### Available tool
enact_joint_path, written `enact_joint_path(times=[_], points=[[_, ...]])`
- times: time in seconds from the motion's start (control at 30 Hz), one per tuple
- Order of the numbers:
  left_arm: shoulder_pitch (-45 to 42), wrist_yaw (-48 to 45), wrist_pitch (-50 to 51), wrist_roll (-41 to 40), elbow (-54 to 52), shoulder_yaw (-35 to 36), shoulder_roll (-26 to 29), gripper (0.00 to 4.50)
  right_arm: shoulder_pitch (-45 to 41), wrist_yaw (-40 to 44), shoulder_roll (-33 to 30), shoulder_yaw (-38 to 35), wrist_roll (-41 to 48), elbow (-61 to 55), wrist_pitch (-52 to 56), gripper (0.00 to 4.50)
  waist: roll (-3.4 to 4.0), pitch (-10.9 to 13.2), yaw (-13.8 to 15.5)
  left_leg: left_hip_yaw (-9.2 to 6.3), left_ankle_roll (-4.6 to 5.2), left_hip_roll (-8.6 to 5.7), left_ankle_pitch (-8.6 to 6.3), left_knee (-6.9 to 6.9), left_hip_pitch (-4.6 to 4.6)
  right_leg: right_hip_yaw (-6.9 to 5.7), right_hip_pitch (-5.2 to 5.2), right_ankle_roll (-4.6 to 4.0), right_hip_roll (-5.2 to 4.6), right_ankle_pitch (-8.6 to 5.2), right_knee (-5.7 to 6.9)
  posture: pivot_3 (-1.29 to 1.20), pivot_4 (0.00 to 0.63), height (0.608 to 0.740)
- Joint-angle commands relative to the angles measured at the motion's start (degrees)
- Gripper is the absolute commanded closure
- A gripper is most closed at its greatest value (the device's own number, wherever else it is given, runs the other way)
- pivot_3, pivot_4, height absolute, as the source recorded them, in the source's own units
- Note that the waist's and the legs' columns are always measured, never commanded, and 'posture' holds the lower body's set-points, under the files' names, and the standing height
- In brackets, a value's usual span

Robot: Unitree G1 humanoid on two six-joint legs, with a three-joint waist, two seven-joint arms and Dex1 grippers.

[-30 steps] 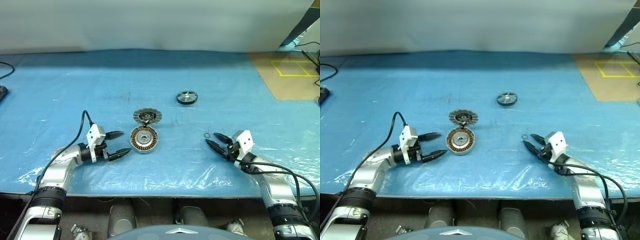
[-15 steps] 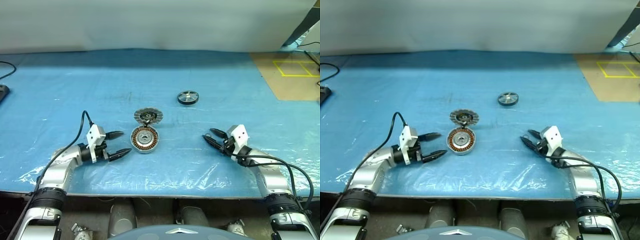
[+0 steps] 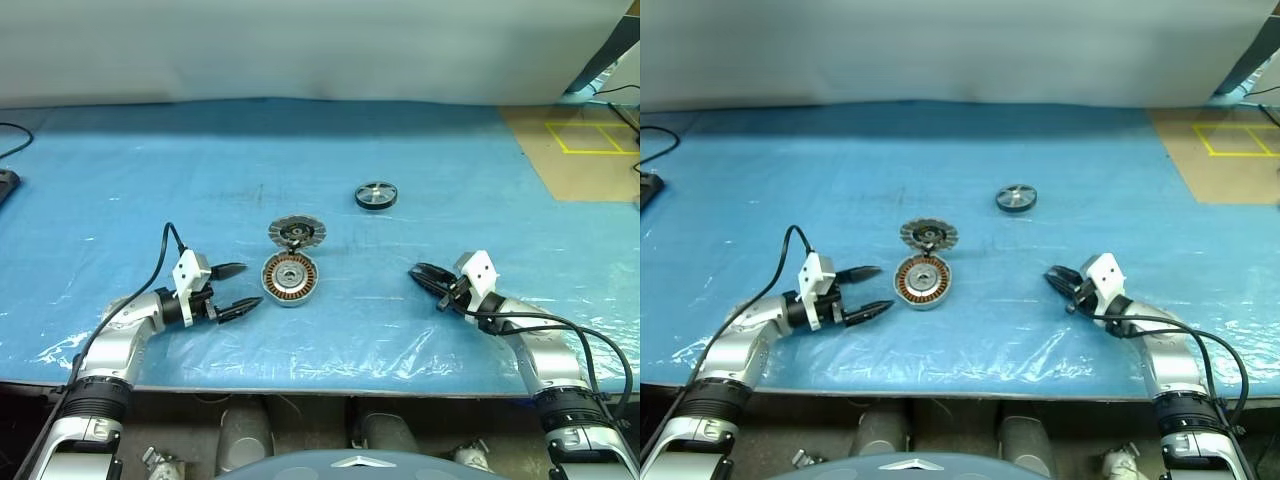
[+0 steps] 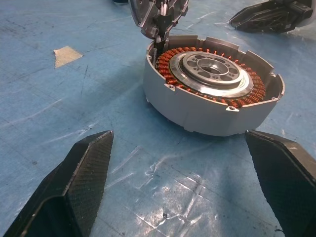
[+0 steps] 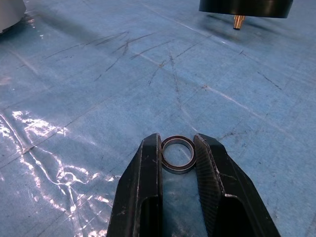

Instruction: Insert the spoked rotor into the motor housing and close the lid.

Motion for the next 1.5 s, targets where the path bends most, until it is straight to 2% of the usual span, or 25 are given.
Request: enact_joint_path(times=[0.03,0.17,0.3,0.6,1.03,1.5], points=[[-0.1,-0.2,-0.4,-0.4,-1.4,0.2,0.2,0.0,1.0,0.7,-1.0,1.1,-1.2,-1.6,2.1,3.93,0.01,0.0,0.0,0.0,0.0,0.0,0.0,0.0,-0.01,0.0,-0.01,0.0,0.0,0.0,0.0,0.0,0.15,0.74],[-0.8,-0.6,-0.1,-0.5,-1.3,0.1,0.1,0.0,-0.5,5.9,-4.4,3.2,-0.5,-9.3,3.8,3.93,0.11,0.1,0.0,0.0,-0.01,0.0,0.0,-0.02,-0.09,0.0,-0.09,0.0,0.01,0.0,0.0,0.0,0.15,0.74],[-0.9,-0.9,0.0,-0.5,-1.3,-0.1,0.1,0.0,-3.7,10.0,-6.4,5.6,-0.7,-11.4,4.6,3.93,0.19,0.1,-0.1,0.01,0.0,0.01,0.01,-0.02,-0.15,0.02,-0.19,0.0,0.02,0.0,0.04,0.0,0.15,0.74],[-0.3,-0.6,0.3,-0.5,-2.5,-0.3,0.0,0.0,-12.7,17.5,-5.0,12.4,-1.5,-10.8,5.7,3.93,0.19,0.1,0.0,0.02,-0.05,0.01,0.04,-0.01,-0.21,-0.02,-0.23,0.0,0.01,0.01,0.09,0.0,0.15,0.74],[0.7,-0.9,1.1,-0.5,-3.5,-0.5,0.4,0.0,-26.4,21.4,5.6,20.9,-5.3,-1.8,4.4,3.93,0.2,0.1,-0.1,0.02,-0.13,0.04,0.1,0.13,-0.32,-0.06,-0.31,-0.01,0.02,0.02,0.21,0.0,0.15,0.74],[0.8,-0.5,0.5,-0.4,-2.9,-0.8,0.1,0.0,-31.3,21.4,13.3,23.0,-6.7,4.1,3.5,3.93,0.2,0.1,-0.2,0.0,-0.17,0.07,0.12,0.18,-0.34,-0.09,-0.32,-0.02,0.03,0.02,0.27,0.0,0.15,0.74]])
